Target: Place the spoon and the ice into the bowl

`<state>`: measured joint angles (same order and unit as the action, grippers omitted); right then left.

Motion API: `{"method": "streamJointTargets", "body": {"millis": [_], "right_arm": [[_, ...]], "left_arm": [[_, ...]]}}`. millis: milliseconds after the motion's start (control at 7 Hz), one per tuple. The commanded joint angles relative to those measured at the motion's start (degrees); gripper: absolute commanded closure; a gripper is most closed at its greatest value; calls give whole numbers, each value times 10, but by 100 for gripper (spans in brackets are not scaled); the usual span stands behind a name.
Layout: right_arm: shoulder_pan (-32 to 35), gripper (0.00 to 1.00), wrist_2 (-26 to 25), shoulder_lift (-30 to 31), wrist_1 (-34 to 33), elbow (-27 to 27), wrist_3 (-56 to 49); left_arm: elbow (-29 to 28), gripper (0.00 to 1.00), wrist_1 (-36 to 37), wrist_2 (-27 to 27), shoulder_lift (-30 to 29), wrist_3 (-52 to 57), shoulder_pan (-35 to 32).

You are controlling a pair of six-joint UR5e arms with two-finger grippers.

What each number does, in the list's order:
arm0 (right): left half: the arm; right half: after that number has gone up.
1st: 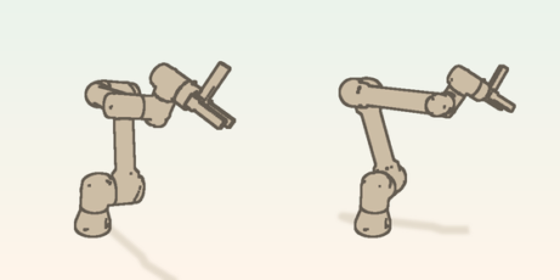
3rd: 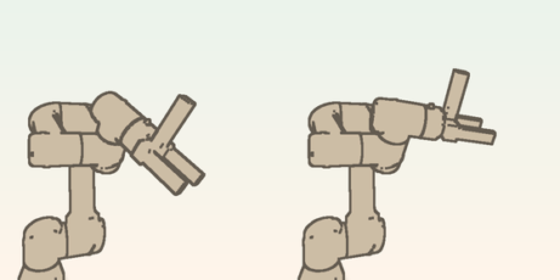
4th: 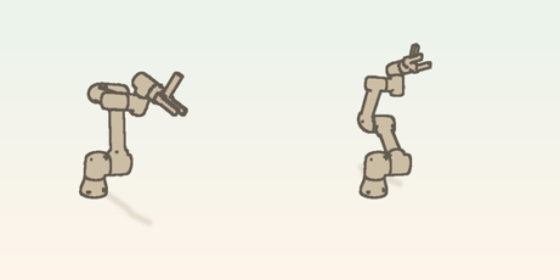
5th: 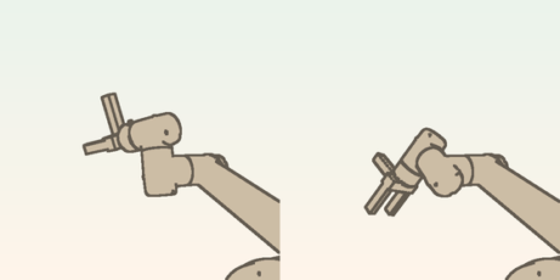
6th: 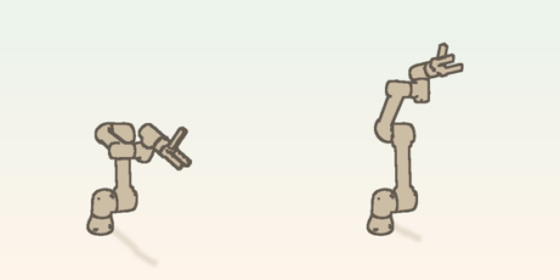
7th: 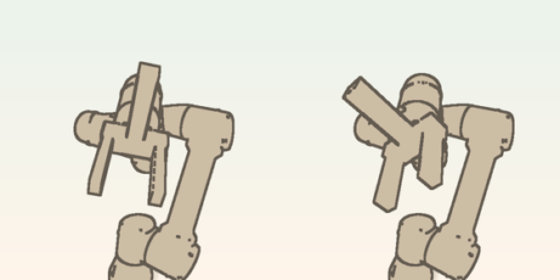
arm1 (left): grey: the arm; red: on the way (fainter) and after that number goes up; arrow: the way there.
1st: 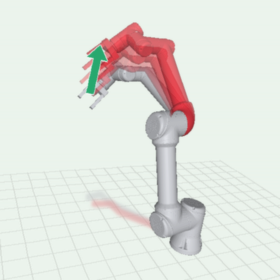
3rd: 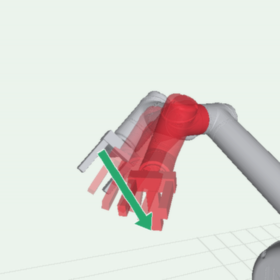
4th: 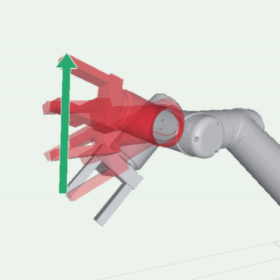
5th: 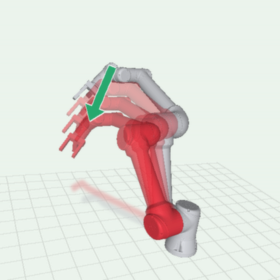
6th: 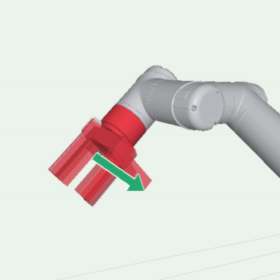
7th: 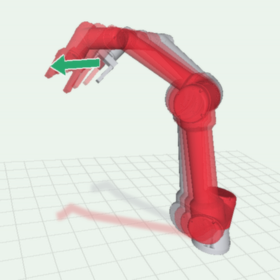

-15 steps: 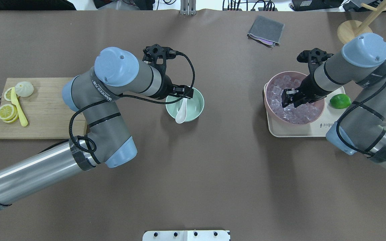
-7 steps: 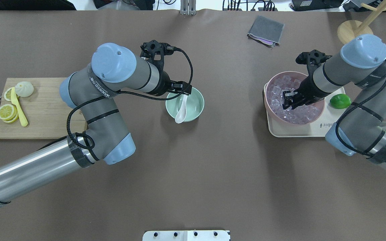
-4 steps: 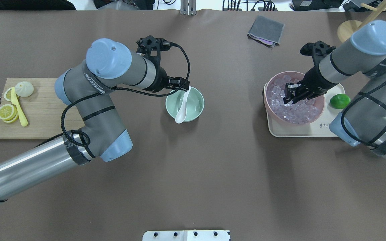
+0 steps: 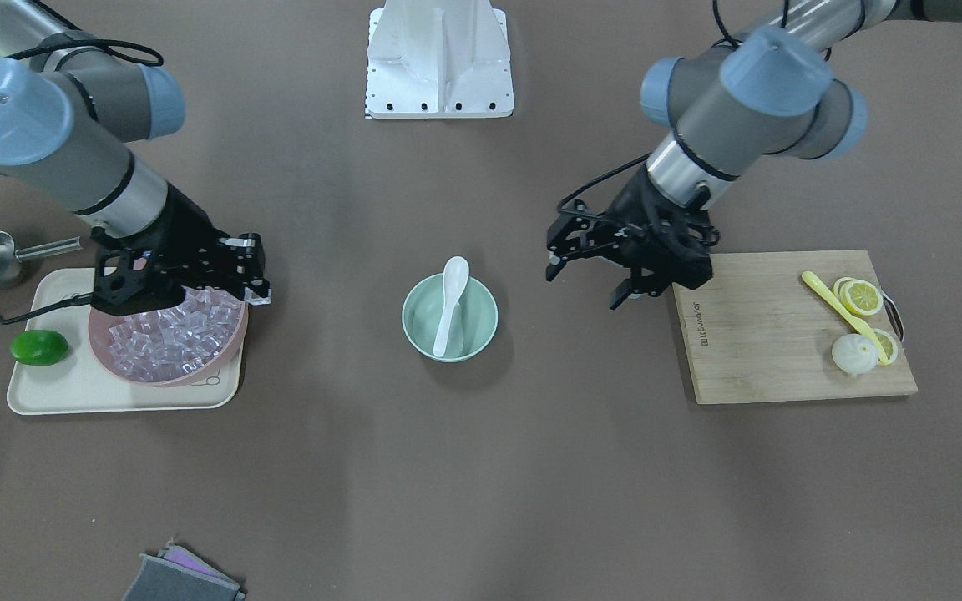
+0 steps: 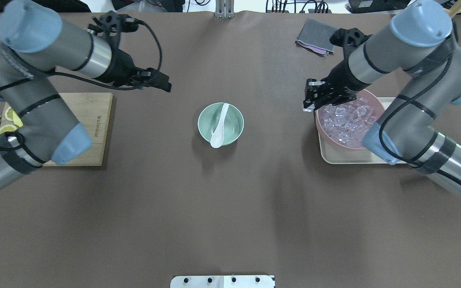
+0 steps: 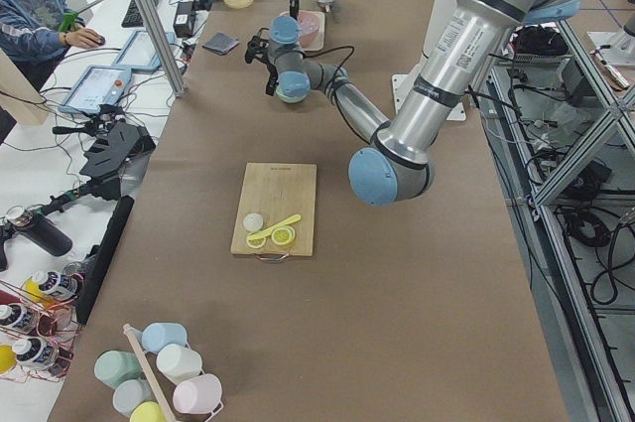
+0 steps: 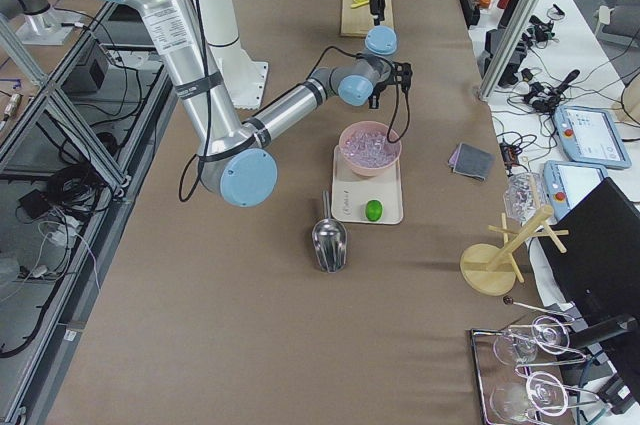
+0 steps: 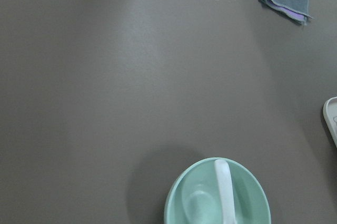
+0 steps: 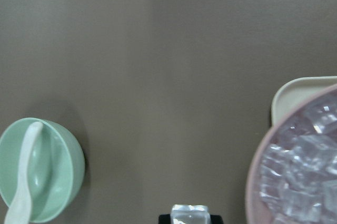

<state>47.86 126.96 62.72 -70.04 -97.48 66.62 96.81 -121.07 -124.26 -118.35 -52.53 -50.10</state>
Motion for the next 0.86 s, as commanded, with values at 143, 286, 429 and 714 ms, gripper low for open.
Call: {"method": "streamJointTargets", "body": {"millis": [143, 286, 429, 714], "right_arm": [[-125, 100, -178, -150, 4, 74, 188], [-137, 100, -199, -180, 6, 107, 199], [-139, 100, -199, -182, 8, 110, 199], [-138, 100, -198, -179, 9, 111, 199]], "left_arm": [[19, 7, -3, -82, 87, 107, -85], [19, 6, -3, -79, 88, 108, -88], [21, 5, -3, -75, 94, 108, -88], [33, 4, -3, -71, 97, 103, -87]]}}
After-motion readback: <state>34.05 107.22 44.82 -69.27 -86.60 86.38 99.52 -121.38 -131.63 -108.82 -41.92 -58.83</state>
